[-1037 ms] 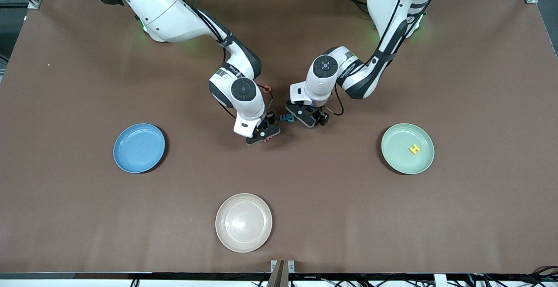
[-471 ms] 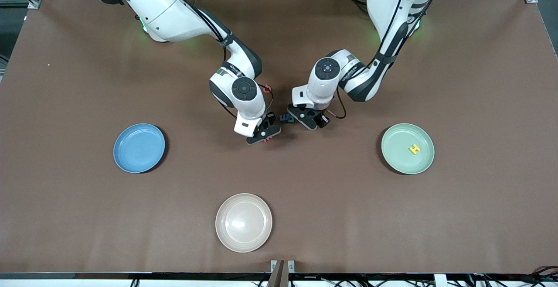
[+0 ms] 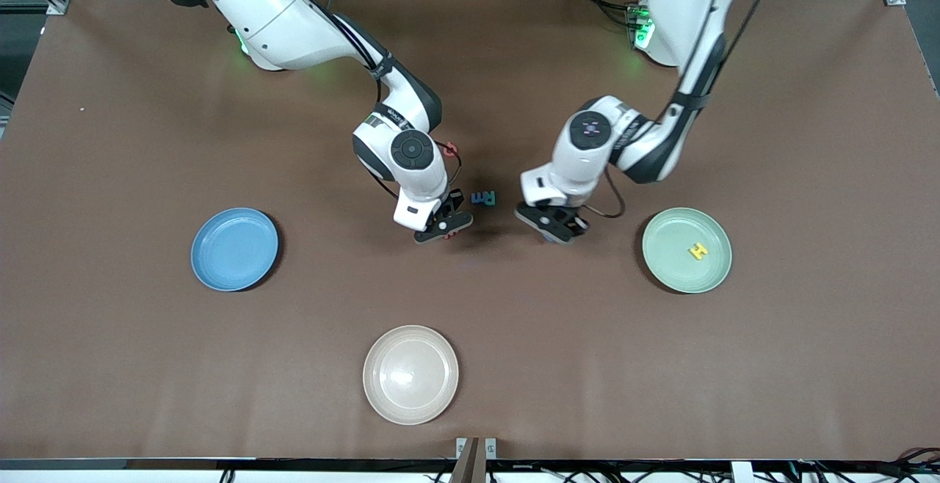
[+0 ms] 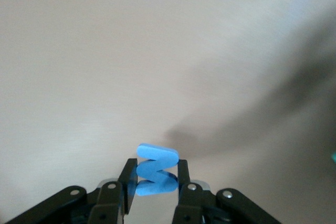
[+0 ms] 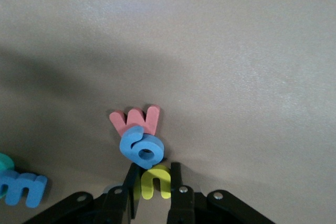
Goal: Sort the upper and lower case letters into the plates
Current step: 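Carry the M to the green plate while the right gripper carries n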
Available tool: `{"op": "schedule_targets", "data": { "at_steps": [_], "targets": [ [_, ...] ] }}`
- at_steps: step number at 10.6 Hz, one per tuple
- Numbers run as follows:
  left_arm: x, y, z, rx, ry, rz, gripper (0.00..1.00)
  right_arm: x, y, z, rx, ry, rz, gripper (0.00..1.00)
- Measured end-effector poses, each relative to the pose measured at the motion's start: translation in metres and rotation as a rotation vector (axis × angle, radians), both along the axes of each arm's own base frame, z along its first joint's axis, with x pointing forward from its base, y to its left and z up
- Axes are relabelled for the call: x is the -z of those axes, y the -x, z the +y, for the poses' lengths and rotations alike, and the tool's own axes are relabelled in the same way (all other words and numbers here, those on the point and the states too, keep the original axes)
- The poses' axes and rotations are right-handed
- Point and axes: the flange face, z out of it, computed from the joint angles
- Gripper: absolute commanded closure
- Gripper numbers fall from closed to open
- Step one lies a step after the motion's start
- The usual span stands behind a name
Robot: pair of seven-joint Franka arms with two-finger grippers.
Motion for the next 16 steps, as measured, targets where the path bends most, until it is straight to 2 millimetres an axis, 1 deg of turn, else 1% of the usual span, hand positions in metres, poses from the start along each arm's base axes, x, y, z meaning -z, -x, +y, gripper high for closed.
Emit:
{"op": "schedule_targets", "data": {
  "at_steps": [1,2,3,4,5,6,7,8,9,10,11,12,13,14,15,16],
  "targets": [
    [-0.021,-0.017,0.03,-0.014,-0.022,-0.003,1.0,-0.003,-0.002,-0.001,0.03,0.004,0.009,0.96],
    [-0.039,-0.032,0.062,-0.024,-0.044,-0.001,1.0,-0.012,-0.007,-0.004,0.059,0.005,0.026,0.96],
    [-0.053,-0.045,0.099,-0.031,-0.068,0.008,1.0,-0.028,-0.014,-0.01,0.085,-0.003,0.05,0.99],
    [-0.058,-0.054,0.139,-0.046,-0.088,0.025,1.0,-0.05,-0.023,-0.021,0.11,-0.01,0.067,1.0],
    [-0.054,-0.06,0.179,-0.068,-0.1,0.042,1.0,-0.071,-0.033,-0.037,0.136,-0.011,0.085,1.0],
    [-0.046,-0.061,0.208,-0.09,-0.108,0.063,1.0,-0.091,-0.043,-0.056,0.167,-0.016,0.1,1.0],
    [-0.038,-0.058,0.227,-0.114,-0.114,0.083,0.84,-0.111,-0.056,-0.081,0.205,-0.017,0.115,1.0],
    [-0.031,-0.056,0.24,-0.134,-0.121,0.097,0.09,-0.126,-0.07,-0.113,0.237,-0.006,0.131,1.0],
    [-0.026,-0.056,0.25,-0.149,-0.128,0.107,0.0,-0.135,-0.086,-0.153,0.264,0.003,0.144,1.0],
    [-0.022,-0.056,0.256,-0.159,-0.132,0.113,0.0,-0.14,-0.102,-0.194,0.294,0.005,0.151,1.0],
    [-0.022,-0.056,0.257,-0.161,-0.132,0.112,0.0,-0.142,-0.113,-0.23,0.326,0.013,0.158,1.0],
    [-0.024,-0.057,0.253,-0.155,-0.131,0.106,0.0,-0.142,-0.121,-0.263,0.355,0.019,0.16,1.0],
    [-0.028,-0.058,0.24,-0.163,-0.125,0.096,0.0,-0.14,-0.128,-0.299,0.382,0.024,0.169,1.0],
    [-0.032,-0.055,0.214,-0.201,-0.112,0.085,0.0,-0.135,-0.131,-0.337,0.417,0.03,0.185,1.0],
    [-0.035,-0.048,0.178,-0.251,-0.097,0.079,0.0,-0.127,-0.131,-0.373,0.451,0.04,0.199,1.0],
    [-0.038,-0.038,0.136,-0.3,-0.088,0.08,0.0,-0.118,-0.13,-0.405,0.464,0.06,0.209,1.0]
  ]
}}
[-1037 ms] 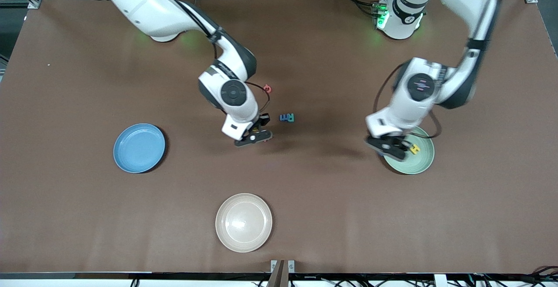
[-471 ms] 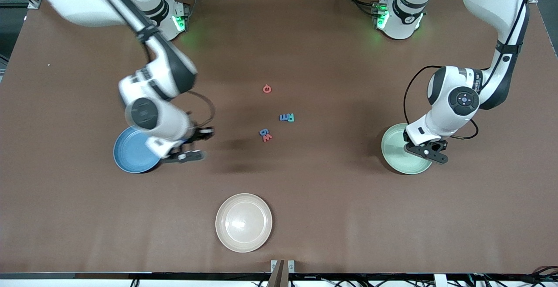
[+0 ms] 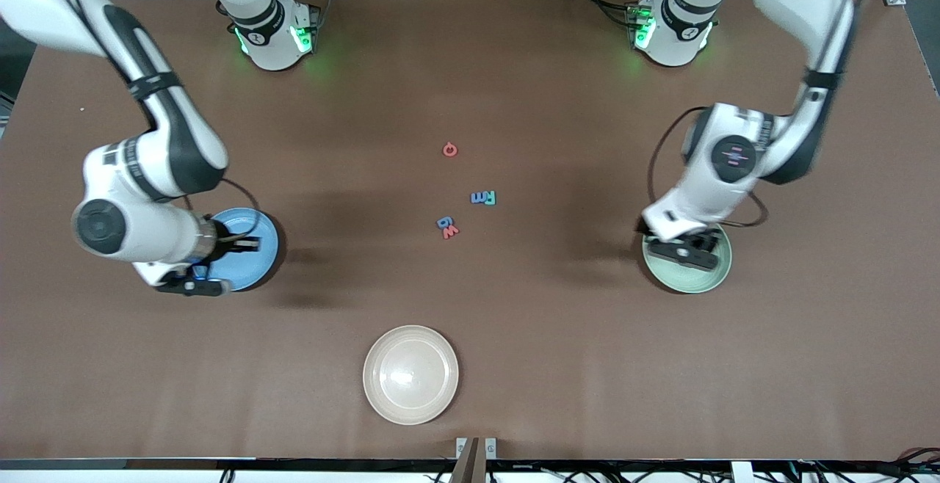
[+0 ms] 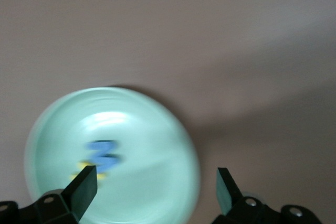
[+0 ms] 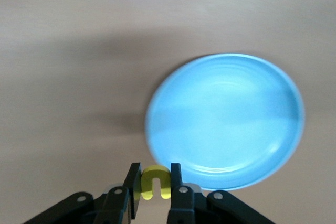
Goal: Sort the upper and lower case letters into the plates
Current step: 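Carry the M to the green plate while the right gripper carries n, then release the n on the blue plate while the left gripper reaches the teal R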
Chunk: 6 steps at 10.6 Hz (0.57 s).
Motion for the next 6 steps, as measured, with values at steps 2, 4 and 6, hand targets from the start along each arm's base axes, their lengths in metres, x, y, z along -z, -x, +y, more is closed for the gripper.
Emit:
{"op": "schedule_targets", "data": {
  "at_steps": [2,4,6],
  "targets": [
    [-0.008,0.029,-0.083,-0.074,0.013,-0.009,0.0,0.023,0.003,-0.05,0.033,0.033,0.002,1.0],
    [-0.015,0.059,-0.145,-0.049,0.03,-0.026,0.0,0.043,0.007,-0.063,0.052,0.032,0.004,0.81],
    [-0.018,0.074,-0.179,0.101,0.032,-0.025,0.0,0.053,0.008,-0.06,0.052,0.025,0.017,0.21]
  ]
}}
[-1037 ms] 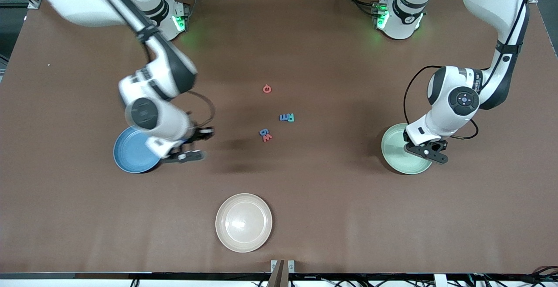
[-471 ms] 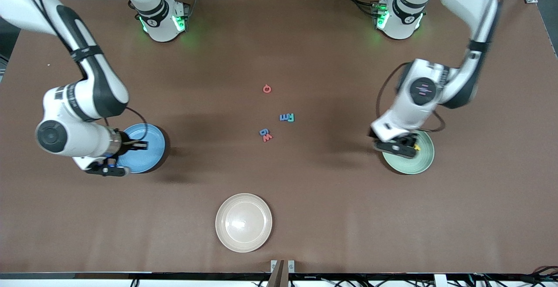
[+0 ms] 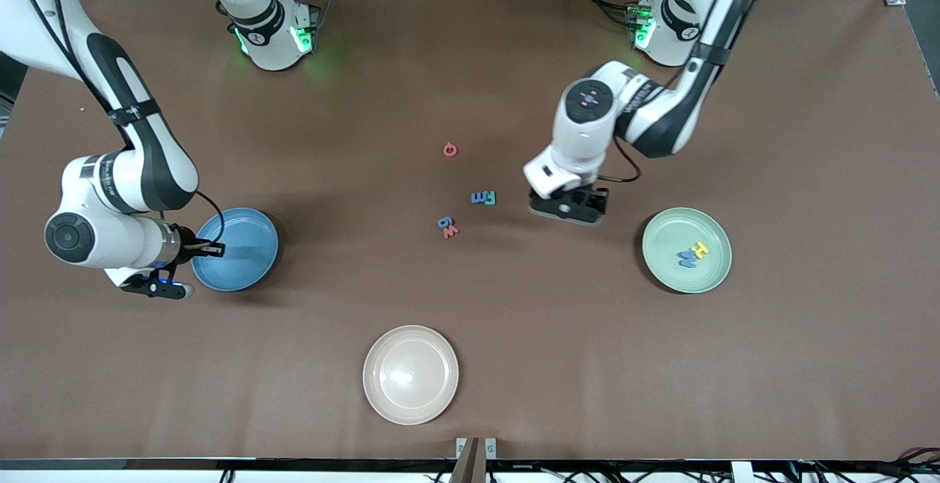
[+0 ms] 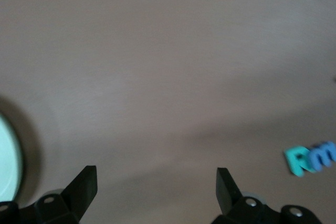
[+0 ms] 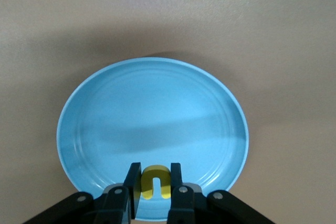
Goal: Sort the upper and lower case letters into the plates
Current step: 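Release the n on the blue plate while the left gripper reaches the teal R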
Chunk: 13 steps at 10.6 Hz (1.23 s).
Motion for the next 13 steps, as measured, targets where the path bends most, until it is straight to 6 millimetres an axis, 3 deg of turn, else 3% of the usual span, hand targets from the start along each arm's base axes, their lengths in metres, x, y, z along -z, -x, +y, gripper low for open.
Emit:
{"op": "schedule_targets", "data": {
  "at_steps": [1,3,7,9,11,13],
  "targets": [
    [0.002,0.004,-0.011,0.103,-0.005,0.005,0.0,0.005,0.001,0.001,0.009,-0.006,0.008,0.0],
    [0.012,0.011,-0.023,0.265,-0.024,0.025,0.0,0.004,-0.001,0.001,0.05,-0.015,0.011,0.0],
    [0.034,0.033,-0.046,0.551,-0.062,0.064,0.0,-0.047,-0.03,-0.014,0.084,-0.002,-0.036,0.0],
    [0.051,0.051,-0.065,0.671,-0.07,0.078,0.0,-0.056,-0.034,-0.014,0.087,-0.003,-0.039,0.0],
    [0.068,0.069,-0.084,0.748,-0.065,0.078,0.0,-0.058,-0.032,0.01,0.148,-0.039,-0.004,0.0],
    [0.08,0.085,-0.098,0.83,-0.094,0.07,0.0,-0.065,-0.035,0.063,0.259,-0.047,0.003,0.0]
  ]
}}
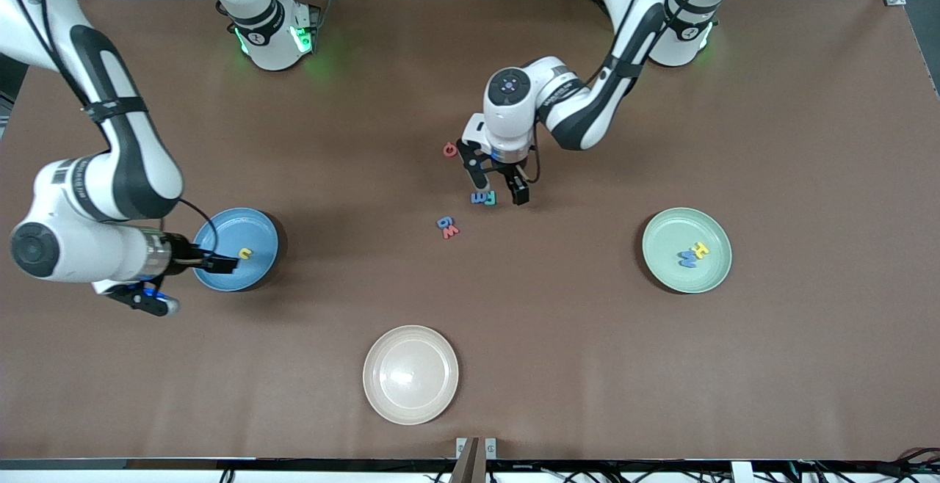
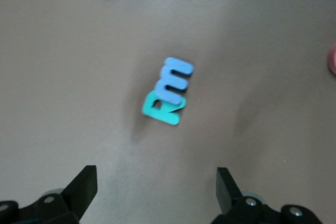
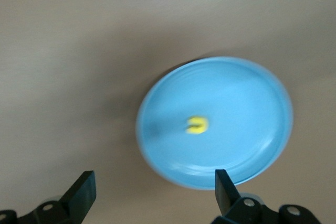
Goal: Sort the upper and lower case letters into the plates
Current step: 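Release the n on the blue plate while the left gripper reaches the teal R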
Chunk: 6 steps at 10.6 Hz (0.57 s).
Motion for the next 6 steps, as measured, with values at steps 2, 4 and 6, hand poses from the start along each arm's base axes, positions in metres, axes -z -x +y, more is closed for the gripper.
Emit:
{"op": "schedule_targets", "data": {
  "at_steps": [2,4,6],
  "targets": [
    [0.007,0.003,-0.004,0.073,-0.002,-0.021,0.0,-0.007,0.0,0.051,0.117,0.038,0.001,0.0],
    [0.016,0.0,-0.005,0.131,0.011,-0.025,0.0,-0.009,0.0,0.077,0.248,0.063,-0.014,0.0],
    [0.019,-0.006,-0.009,0.163,0.02,-0.031,0.0,-0.007,0.0,0.093,0.345,0.071,-0.009,0.0]
  ]
}}
